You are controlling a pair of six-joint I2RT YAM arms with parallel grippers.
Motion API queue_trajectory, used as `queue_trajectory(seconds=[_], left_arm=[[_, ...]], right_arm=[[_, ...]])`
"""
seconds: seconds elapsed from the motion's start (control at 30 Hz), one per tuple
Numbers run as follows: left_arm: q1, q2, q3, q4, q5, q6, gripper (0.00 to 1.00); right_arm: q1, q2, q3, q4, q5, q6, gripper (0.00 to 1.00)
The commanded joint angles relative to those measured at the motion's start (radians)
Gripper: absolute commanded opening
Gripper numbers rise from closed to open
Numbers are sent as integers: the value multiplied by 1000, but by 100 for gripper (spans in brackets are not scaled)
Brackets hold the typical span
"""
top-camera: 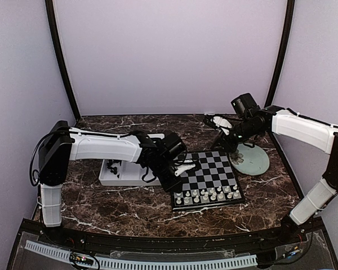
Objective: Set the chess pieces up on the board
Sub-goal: Place the pawn on a2.
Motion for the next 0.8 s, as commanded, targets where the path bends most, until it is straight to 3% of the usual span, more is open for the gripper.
queue_trajectory(seconds=[0.0, 0.4, 0.77], left_arm=[[-6, 7, 22, -24, -9, 19, 10], [-6, 17, 18, -8, -22, 19, 10], [-6, 17, 47, -46, -39, 18, 22]], right_arm=[[-7, -14, -9, 25, 0, 5, 26], [-7, -19, -12, 25, 2, 5, 26], [-11, -24, 6, 12, -5, 9, 26]])
